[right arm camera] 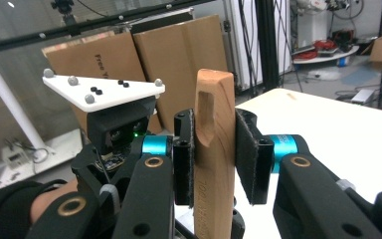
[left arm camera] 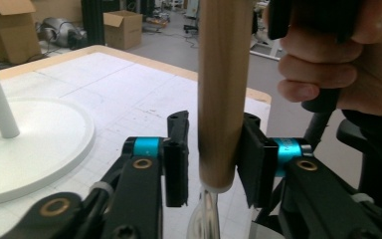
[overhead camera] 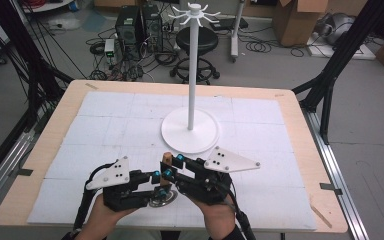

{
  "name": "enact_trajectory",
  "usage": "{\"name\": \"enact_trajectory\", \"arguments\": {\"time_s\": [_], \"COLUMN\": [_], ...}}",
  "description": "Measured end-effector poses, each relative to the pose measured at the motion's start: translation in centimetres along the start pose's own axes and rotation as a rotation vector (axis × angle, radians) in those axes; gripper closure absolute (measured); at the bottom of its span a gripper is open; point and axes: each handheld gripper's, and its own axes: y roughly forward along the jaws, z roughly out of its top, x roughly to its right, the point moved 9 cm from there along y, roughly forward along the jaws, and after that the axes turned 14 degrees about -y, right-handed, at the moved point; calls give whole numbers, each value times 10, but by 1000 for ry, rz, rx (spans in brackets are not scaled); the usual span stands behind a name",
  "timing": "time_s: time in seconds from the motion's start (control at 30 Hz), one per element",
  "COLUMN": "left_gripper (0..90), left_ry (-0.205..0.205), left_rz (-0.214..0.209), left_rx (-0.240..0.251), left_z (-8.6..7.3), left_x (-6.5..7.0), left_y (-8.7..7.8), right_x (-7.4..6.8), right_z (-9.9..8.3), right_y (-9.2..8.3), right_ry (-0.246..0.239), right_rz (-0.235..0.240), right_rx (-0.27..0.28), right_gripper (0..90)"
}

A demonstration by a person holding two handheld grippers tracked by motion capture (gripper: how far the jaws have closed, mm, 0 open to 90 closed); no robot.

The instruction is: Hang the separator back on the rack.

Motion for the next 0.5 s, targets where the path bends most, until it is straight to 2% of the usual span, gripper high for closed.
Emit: {"name": "enact_trajectory", "arguments": {"time_s": [0.1, 0.13, 0.2, 0.23, 0.27, 0.3, 0.37, 0.5], "left_gripper": [724, 725, 725, 726, 726, 726, 726, 726], "left_ry": [2, 2, -8, -11, -9, -7, -5, -11], "left_rz": [-9, -15, -46, -65, -81, -96, -132, -204], "left_rx": [-8, -10, -12, -9, -10, -5, 0, -4], "left_z": [0, 0, 0, 1, 1, 2, 4, 5], "left_x": [0, 1, 3, 5, 7, 8, 11, 16], "left_y": [-1, -1, -2, -2, -2, -3, -4, -8], "right_x": [0, -1, -5, -6, -5, -4, 0, 7], "right_z": [0, 0, 3, 4, 3, 2, 0, -1], "right_y": [0, -1, -1, -1, -2, -3, -5, -12], "right_ry": [14, 17, 2, -31, -75, -105, -113, -94], "right_rz": [17, 44, 135, 174, 186, 199, 235, 332], "right_rx": [7, 11, 47, 61, 65, 59, 56, 100], "right_gripper": [703, 681, 472, 398, 355, 342, 308, 282]}}
